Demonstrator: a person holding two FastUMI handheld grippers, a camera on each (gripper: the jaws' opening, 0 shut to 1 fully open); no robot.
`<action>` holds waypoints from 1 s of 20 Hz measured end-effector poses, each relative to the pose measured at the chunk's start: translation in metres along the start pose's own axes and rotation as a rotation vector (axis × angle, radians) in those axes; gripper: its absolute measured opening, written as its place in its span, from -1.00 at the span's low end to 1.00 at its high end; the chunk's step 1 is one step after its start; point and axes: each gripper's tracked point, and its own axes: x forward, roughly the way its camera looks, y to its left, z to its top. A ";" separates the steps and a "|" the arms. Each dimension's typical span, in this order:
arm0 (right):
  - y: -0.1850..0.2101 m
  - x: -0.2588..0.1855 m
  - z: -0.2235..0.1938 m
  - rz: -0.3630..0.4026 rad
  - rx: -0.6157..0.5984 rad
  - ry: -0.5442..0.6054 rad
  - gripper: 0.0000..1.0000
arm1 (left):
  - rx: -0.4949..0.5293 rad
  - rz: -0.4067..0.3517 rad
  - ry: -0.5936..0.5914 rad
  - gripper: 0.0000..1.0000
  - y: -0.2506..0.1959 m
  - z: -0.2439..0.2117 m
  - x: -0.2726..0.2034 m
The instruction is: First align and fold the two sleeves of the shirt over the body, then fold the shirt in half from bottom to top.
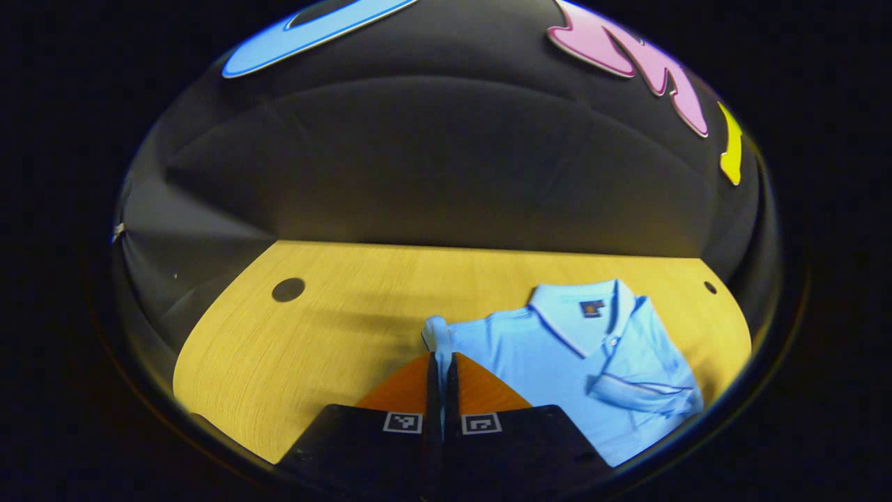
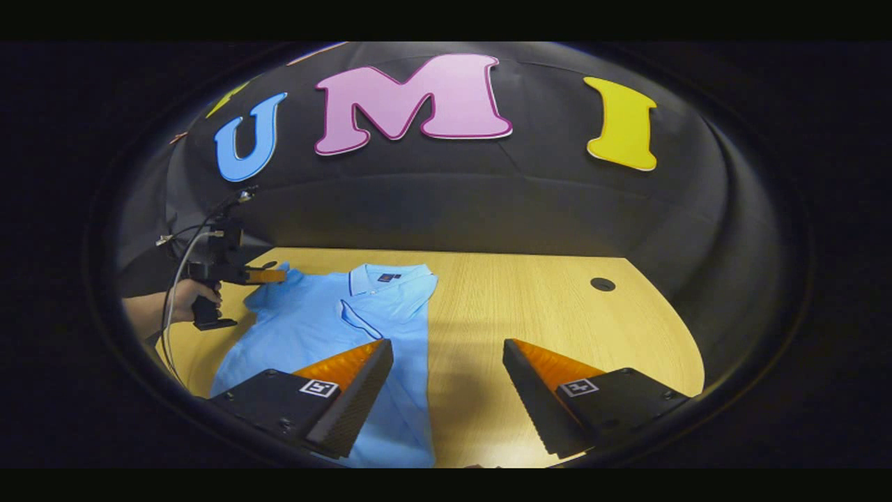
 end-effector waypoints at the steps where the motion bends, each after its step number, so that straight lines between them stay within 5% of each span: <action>1: -0.001 -0.001 0.000 0.000 0.004 0.000 0.97 | -0.002 -0.021 -0.013 -0.88 -0.014 0.008 -0.006; 14: 0.003 -0.033 -0.006 -0.013 0.022 0.009 0.97 | -0.120 -0.310 0.073 -0.75 -0.186 -0.016 -0.058; 15: 0.004 -0.038 -0.010 -0.016 0.020 0.012 0.97 | -0.125 -0.346 0.081 -0.85 -0.196 -0.021 -0.067; 18: 0.010 -0.055 -0.027 -0.030 0.002 0.029 0.97 | -0.077 -0.417 0.073 -0.24 -0.209 -0.037 -0.098; 20: 0.019 -0.071 -0.042 -0.027 0.022 0.049 0.97 | -0.026 -0.410 0.040 0.56 -0.199 -0.044 -0.129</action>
